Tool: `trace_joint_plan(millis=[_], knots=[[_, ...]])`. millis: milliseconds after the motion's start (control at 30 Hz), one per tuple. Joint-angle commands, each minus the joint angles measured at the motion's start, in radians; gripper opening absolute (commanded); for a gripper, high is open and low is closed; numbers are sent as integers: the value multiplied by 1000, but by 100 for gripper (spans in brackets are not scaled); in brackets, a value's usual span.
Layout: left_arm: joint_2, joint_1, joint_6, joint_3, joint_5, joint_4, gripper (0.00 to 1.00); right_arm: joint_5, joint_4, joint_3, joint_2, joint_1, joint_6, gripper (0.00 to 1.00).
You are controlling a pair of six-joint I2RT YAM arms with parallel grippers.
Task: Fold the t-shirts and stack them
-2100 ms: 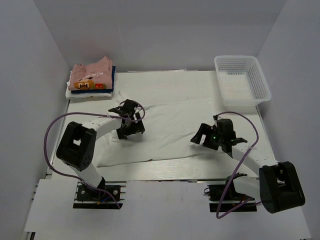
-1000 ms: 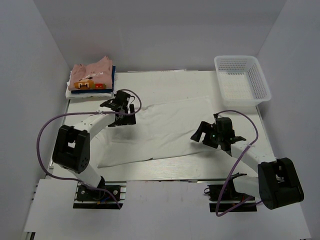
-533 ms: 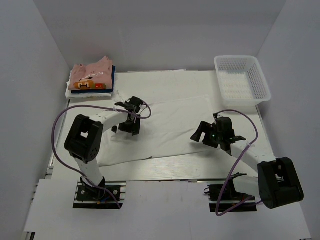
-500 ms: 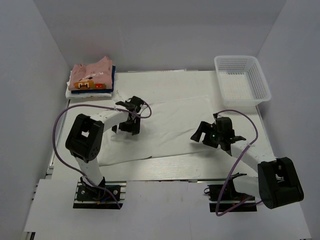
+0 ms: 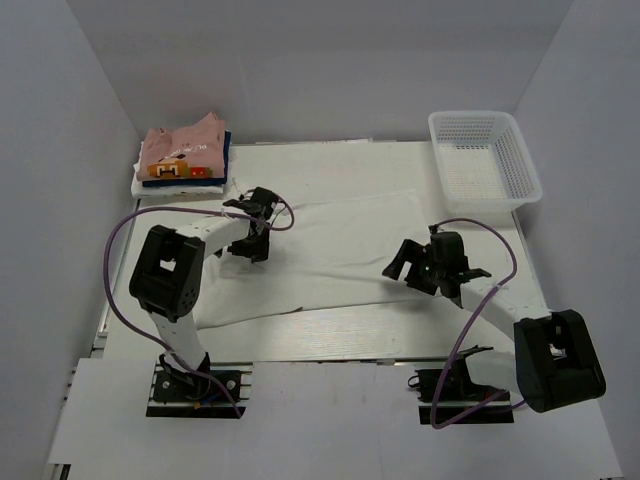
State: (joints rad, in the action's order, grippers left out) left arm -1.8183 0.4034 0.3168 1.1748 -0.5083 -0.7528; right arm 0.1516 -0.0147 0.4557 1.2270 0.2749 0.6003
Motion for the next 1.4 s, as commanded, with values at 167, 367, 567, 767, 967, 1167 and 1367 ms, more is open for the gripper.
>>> trace_joint_plan(millis=[167,367,567,767,967,1167,1367], knots=[[-79,-61,16,37,-165,-36,100,-136,-223,-38,78,-51,-36,90],[-68,-119,2,129,-193,-25,100,-126,-220,-34,83,-68,-37,90],[-133,-143,-91,279,-262,-46,100,-129,-225,-38,85,-86,-36,90],[-182,-164,-113,434,-207,-66,100,-93,-211,-34,85,-92,-59,90],[-40,-136,-20,421,120,-48,100,17,-195,17,-56,-80,-151,90],[237,-158,112,40,364,301,100,-27,-183,24,-201,-80,-169,90],[140,-158,198,152,263,288,100,-145,-185,101,-213,-79,-169,90]])
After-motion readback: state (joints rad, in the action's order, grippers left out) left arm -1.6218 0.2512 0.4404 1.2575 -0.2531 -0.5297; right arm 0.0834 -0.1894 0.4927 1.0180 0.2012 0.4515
